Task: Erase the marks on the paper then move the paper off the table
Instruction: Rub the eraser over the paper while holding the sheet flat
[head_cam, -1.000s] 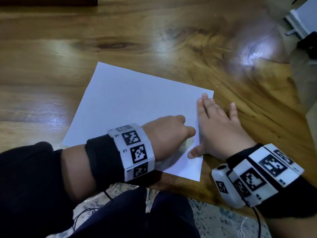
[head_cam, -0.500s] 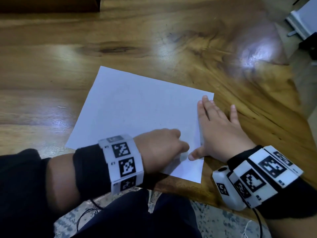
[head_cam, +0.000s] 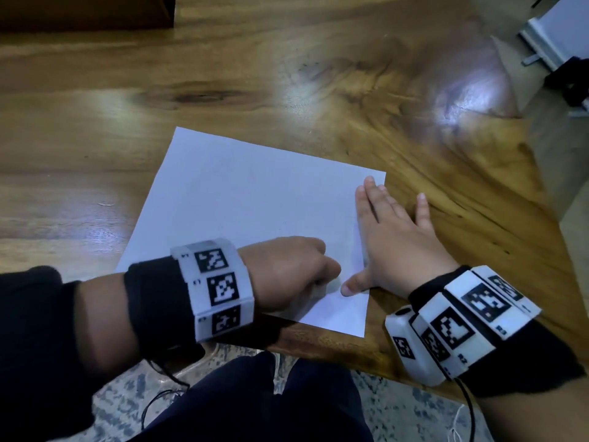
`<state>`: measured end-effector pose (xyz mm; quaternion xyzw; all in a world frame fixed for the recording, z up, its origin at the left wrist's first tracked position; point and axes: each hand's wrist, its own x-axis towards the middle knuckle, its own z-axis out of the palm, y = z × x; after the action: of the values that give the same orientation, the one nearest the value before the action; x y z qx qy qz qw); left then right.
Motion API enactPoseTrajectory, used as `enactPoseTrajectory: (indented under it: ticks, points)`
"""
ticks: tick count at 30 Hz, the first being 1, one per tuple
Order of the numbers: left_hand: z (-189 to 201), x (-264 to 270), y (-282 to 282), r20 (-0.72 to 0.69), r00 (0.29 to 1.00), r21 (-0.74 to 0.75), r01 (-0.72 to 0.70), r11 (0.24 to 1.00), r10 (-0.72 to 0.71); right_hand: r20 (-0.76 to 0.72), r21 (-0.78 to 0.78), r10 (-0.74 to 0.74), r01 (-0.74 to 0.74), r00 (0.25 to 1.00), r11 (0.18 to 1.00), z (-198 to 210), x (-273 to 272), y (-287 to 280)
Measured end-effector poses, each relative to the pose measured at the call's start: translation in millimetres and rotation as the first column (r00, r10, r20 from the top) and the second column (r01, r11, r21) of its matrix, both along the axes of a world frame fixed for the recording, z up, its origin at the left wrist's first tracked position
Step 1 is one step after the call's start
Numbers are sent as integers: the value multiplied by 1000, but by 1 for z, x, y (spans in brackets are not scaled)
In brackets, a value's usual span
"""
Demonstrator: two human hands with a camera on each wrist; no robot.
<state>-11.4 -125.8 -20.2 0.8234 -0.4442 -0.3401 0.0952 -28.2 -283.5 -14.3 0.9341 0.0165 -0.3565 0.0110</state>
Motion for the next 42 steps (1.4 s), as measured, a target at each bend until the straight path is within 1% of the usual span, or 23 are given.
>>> enactPoseTrajectory:
  ticks: [2,4,6,8,10,12,14,15,17,20,22,24,27,29,31,32,34,35,36,37,39,41,42]
  points:
    - [2,14,-5,-15,999,-32,-40,999,40,0,7,-2,2,1000,1000,0,0,0]
    - [4,34,-15,64,989,-75,-128,989,133,6,18,-7,7,1000,1000,0,-1,-1]
    - [5,53,-23,166,948,-140,-249,958,270,15,30,-12,11,1000,999,0,-2,-3]
    - [2,59,-25,220,914,-183,-304,935,340,33,45,-12,10,999,999,-1,-2,-3]
    - [-4,48,-17,189,928,-211,-281,936,322,42,56,-12,10,999,998,-2,-3,-3]
    - [-8,30,-7,115,965,-222,-208,953,237,52,68,-20,16,998,998,-2,-3,-4]
    - [-8,23,0,54,987,-178,-142,974,153,67,82,-25,20,997,996,-3,-4,-5]
    - [-7,27,0,41,990,-146,-129,981,136,73,89,-26,19,997,996,-3,-5,-6]
    - [-3,42,-11,77,983,-123,-156,980,166,80,96,-24,17,996,995,-3,-5,-7]
    - [-1,71,-36,180,941,-199,-251,947,287,70,92,-23,16,997,996,-3,-4,-7]
    - [-1,75,-46,211,929,-212,-261,942,305,67,86,-21,16,998,996,-3,-3,-8]
    - [-3,63,-40,186,948,-190,-224,956,259,72,85,-18,12,997,996,-4,-3,-8]
    - [-5,25,-14,70,992,-179,-87,980,101,82,90,-15,8,997,996,-4,-4,-8]
    - [-5,12,-3,3,999,-145,-48,988,49,87,95,-16,7,996,995,-4,-4,-8]
    - [-3,21,-9,0,998,-131,-56,990,56,89,98,-17,9,996,995,-4,-5,-8]
    - [-2,31,-17,37,996,-137,-81,987,87,88,99,-17,8,996,995,-4,-5,-8]
    - [-1,48,-31,125,972,-175,-177,969,200,91,96,-12,3,996,995,-4,-5,-8]
    - [-2,51,-35,144,960,-190,-213,958,242,93,93,-9,0,996,996,-4,-5,-8]
    - [-3,50,-34,149,957,-202,-215,955,247,95,92,-7,-2,995,996,-4,-5,-8]
    - [-4,44,-29,139,966,-208,-187,960,218,97,93,-7,-2,995,996,-4,-5,-8]
    - [-6,29,-14,71,990,-203,-108,973,125,107,104,-15,4,994,995,-4,-5,-9]
    - [-4,20,-4,5,996,-164,-86,983,88,117,139,-24,7,993,990,-5,-4,-9]
    - [-4,20,-3,-16,995,-147,-95,985,94,123,168,-36,15,992,986,-5,-3,-10]
